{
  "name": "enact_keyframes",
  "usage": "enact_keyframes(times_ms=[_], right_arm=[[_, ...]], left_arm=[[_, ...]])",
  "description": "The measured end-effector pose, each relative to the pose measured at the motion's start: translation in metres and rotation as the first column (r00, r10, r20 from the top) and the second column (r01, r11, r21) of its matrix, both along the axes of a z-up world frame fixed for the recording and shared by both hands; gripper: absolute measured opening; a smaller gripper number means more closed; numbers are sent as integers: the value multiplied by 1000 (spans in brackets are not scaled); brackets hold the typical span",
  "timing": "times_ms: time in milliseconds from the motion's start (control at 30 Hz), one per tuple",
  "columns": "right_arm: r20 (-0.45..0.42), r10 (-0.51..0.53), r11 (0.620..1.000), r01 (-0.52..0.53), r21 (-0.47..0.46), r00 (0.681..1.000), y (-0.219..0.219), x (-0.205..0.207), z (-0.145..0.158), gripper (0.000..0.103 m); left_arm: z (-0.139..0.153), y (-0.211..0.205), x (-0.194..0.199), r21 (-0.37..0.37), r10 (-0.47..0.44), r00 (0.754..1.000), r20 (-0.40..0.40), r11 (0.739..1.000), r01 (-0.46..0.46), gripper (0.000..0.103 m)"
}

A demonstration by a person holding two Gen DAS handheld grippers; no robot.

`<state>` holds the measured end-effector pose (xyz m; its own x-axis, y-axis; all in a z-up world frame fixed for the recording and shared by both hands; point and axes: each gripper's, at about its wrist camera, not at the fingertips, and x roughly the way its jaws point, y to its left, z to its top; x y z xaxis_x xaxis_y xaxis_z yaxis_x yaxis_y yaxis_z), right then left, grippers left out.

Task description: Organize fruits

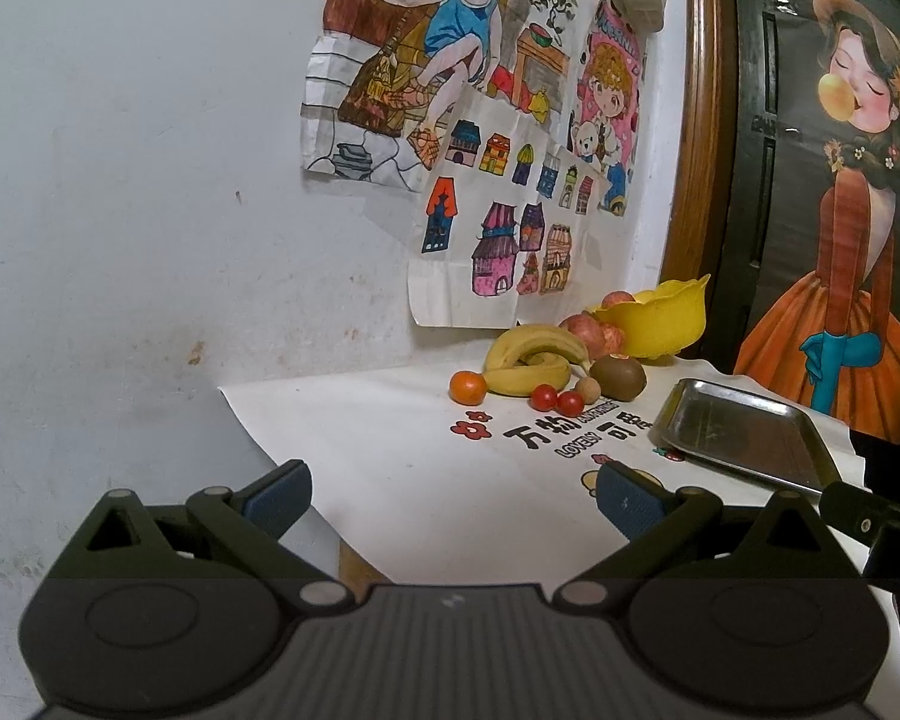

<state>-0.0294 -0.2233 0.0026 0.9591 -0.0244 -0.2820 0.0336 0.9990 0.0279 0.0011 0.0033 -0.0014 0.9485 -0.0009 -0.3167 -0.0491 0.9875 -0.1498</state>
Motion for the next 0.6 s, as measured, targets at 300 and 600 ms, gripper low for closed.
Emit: enact_keyframes(times_ms=[300,600], right_arm=[[-2,1,1000,-1,0,1000,1,2,1,102],[-3,3,1000,-3,-3,1000,1,1,0,102]], left_arm=[[2,-3,-1,1,-1,1000,2,1000,1,103],[3,-6,-3,1,0,1000,2,1000,0,103]])
